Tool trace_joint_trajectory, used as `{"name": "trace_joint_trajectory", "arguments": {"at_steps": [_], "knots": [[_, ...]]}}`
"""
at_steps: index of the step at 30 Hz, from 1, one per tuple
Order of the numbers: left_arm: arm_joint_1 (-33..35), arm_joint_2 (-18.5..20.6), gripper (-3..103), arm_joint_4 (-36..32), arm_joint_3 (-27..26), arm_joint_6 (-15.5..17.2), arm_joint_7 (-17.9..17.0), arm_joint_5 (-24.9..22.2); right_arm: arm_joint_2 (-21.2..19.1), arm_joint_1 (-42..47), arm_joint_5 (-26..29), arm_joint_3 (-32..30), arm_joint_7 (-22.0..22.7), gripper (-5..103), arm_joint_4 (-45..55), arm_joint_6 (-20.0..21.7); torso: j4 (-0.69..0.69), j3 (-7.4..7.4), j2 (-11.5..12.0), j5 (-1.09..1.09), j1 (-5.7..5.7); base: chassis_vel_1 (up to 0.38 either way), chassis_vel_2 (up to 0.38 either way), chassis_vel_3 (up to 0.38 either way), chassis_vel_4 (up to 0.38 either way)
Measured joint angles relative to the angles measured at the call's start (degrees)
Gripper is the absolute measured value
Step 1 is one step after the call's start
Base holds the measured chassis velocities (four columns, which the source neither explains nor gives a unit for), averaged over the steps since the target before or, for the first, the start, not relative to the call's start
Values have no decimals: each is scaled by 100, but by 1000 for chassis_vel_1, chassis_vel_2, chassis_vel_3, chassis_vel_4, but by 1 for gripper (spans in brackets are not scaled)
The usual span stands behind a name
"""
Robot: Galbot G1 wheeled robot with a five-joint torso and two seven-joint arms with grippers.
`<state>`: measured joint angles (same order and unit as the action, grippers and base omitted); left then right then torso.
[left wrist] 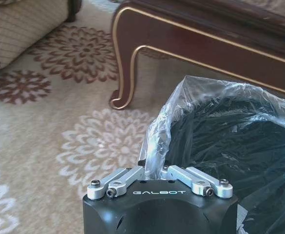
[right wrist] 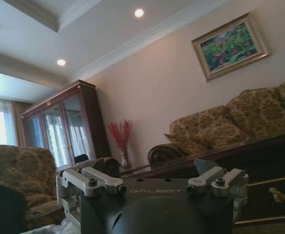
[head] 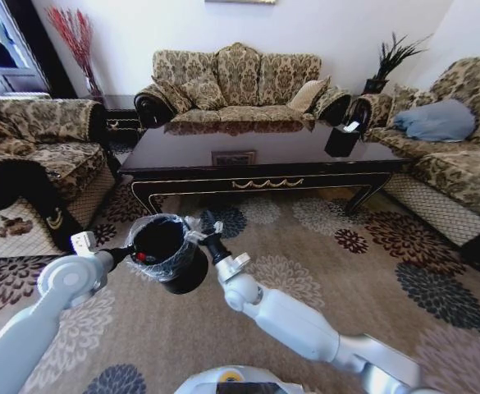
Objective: Move to the front of the table and pick up the trash from the floor, then place it into the trash bin.
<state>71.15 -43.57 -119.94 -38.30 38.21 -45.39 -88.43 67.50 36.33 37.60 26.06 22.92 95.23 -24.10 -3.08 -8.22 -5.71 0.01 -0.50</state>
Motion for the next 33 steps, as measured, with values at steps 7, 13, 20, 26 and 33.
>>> {"name": "trace_joint_trajectory", "arguments": {"at_steps": [7, 13, 20, 26, 33], "knots": [[177, -143, 4, 156, 52, -3, -359, 177, -315, 259, -231, -673, 1007, 100, -244, 506, -1, -1, 0, -1, 0, 0, 0, 0, 0], [260, -286, 4, 403, 216, -135, -395, 463, -377, 654, -78, -1249, 1290, 100, -388, 629, 0, -1, 0, 0, 0, 0, 0, 0, 0], [390, -713, 4, 762, 450, -359, -297, 1001, -295, 956, -74, -1577, 1334, 100, -585, 646, 2, -1, 0, -1, 0, 0, 0, 0, 0], [461, -885, 4, 1093, 528, -695, -236, 1396, -237, 1035, -73, -1767, 1345, 100, -789, 646, 1, 0, 0, -1, 0, 0, 0, 0, 0], [575, -932, 4, 1105, 617, -725, -260, 1464, -202, 992, -59, -1819, 1459, 100, -943, 727, 1, 0, 0, -1, 0, 0, 0, 0, 0]]}}
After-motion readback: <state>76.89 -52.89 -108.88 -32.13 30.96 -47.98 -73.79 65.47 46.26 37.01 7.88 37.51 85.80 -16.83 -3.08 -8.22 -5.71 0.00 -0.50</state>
